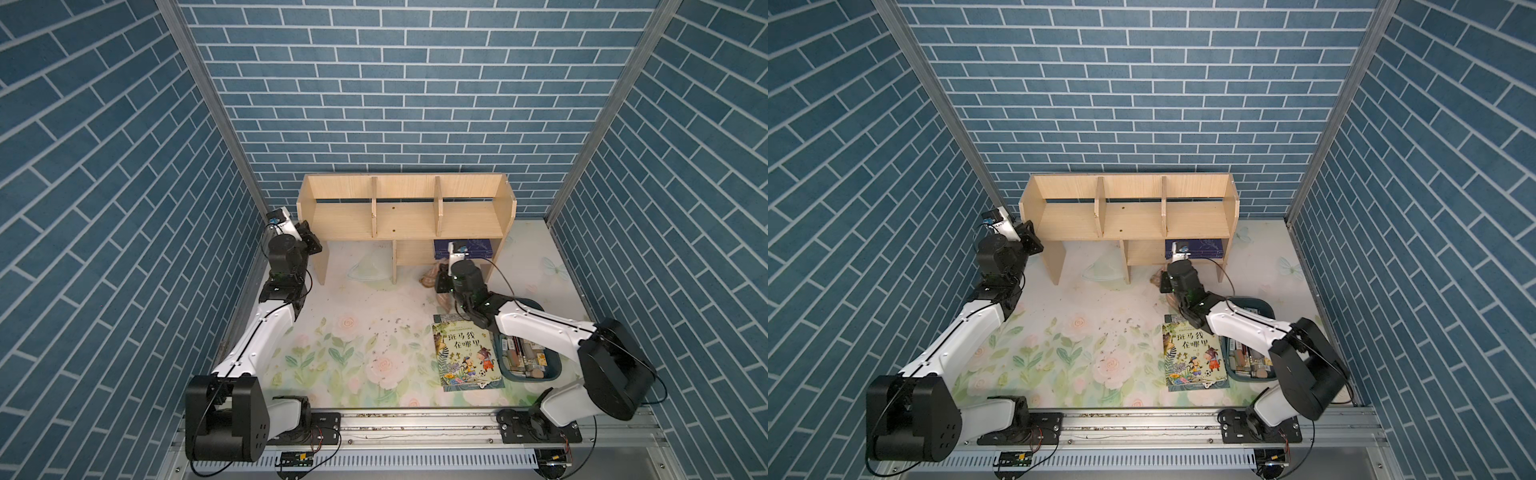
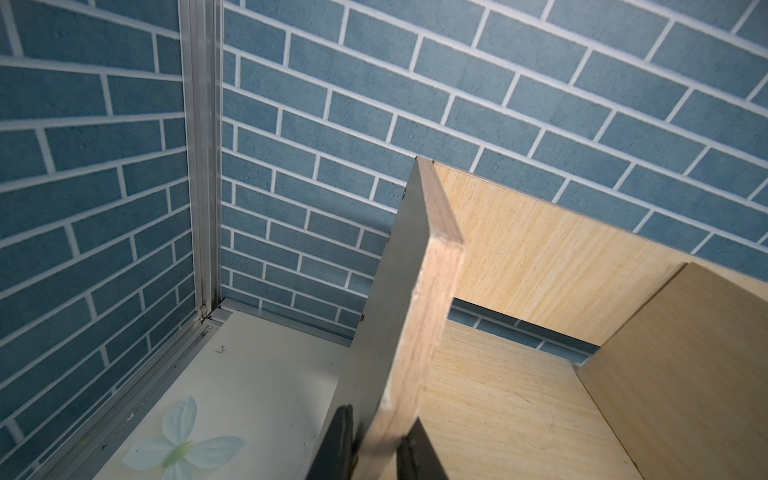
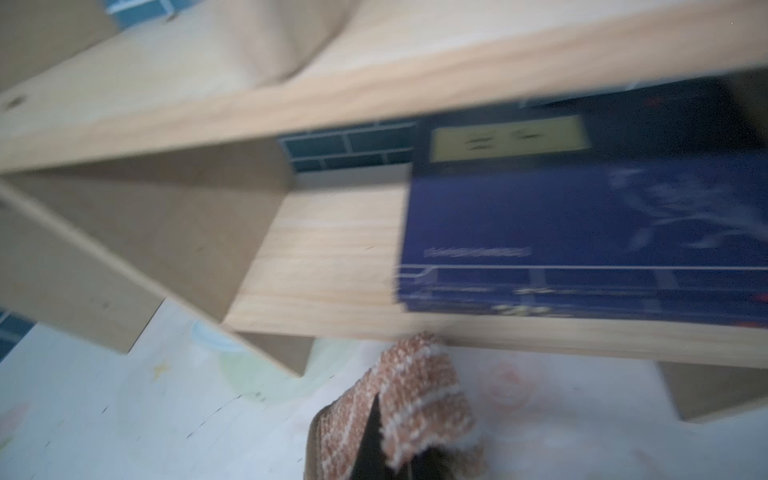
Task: Wipe the bookshelf clean with a cloth
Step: Wipe the dust from the shelf.
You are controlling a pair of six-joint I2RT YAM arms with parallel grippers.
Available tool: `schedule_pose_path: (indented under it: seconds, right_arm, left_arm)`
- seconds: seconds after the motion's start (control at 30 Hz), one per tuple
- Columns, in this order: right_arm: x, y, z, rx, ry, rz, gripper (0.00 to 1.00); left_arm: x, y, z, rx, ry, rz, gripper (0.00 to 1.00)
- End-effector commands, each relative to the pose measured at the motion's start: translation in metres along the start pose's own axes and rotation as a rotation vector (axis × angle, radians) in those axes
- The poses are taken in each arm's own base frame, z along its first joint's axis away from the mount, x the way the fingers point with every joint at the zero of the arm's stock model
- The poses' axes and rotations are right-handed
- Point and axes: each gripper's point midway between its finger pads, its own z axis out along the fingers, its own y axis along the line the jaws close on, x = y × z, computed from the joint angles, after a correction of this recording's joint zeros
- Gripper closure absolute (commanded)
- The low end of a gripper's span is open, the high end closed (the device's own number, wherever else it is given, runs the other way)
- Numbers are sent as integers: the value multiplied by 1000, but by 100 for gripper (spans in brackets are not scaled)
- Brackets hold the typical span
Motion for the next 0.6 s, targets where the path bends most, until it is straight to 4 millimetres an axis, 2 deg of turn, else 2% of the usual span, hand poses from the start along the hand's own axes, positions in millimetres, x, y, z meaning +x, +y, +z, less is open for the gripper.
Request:
schedule_pose_path:
  seconds: [0.0,0.1,0.17,0.2,0.43,0.5,0.57]
  right_arm:
    - [-30,-41,-15,60,-79,93,100]
    - [-47,-87,-30,160,-114,127,100]
    - [-61,-109,-39,193,-142,148,100]
    - [-70,-113,-43,187,-159,148,100]
    - [-141,-96,-73,141,-259,72,100]
    - [-147,-90,-79,106,-272,88,100]
    - [-134,-75,-75,37,-241,117,100]
  left_arm:
    - [31,-17,-5,77,112,-38,100]
    - [32,-17,-5,78,114,-38,100]
    - [31,-18,-5,80,113,-36,100]
    - [31,-18,-5,79,112,-36,100]
    - [32,-17,-4,79,115,-36,100]
    - [32,-17,-4,79,115,-36,100]
    - [33,-17,-4,77,116,-36,100]
